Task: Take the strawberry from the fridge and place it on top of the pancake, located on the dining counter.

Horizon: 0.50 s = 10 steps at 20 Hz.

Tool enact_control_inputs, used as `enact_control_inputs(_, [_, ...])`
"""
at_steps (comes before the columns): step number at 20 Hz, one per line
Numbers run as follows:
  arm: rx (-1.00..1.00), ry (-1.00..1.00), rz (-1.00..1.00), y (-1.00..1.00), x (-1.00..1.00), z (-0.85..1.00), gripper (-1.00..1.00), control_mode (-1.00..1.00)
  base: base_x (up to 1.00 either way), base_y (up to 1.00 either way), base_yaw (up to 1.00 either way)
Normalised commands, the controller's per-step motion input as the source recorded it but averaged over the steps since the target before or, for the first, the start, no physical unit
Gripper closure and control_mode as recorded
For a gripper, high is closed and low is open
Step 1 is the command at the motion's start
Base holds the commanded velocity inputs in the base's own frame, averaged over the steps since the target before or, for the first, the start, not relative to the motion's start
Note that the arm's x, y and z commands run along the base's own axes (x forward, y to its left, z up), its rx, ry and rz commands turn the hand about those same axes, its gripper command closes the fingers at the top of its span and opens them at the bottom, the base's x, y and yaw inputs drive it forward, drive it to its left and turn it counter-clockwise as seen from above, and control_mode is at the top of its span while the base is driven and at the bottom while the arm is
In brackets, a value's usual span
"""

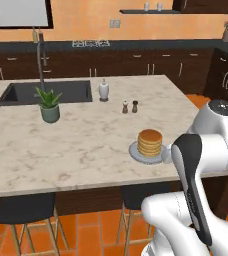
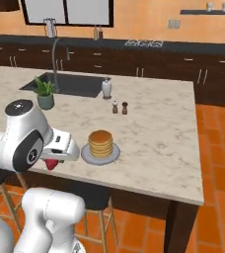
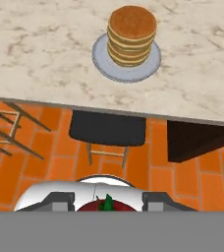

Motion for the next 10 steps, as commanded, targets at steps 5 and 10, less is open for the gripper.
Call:
enact_control_inputs(5, [0.0, 0.0, 0.0, 0.0, 0.0, 0.0, 1.0, 1.0, 0.3, 0.34, -0.62])
enact_control_inputs(10, [0.0, 0.0, 0.0, 0.0, 0.0, 0.0, 1.0, 1.0, 0.61, 0.44, -0.06])
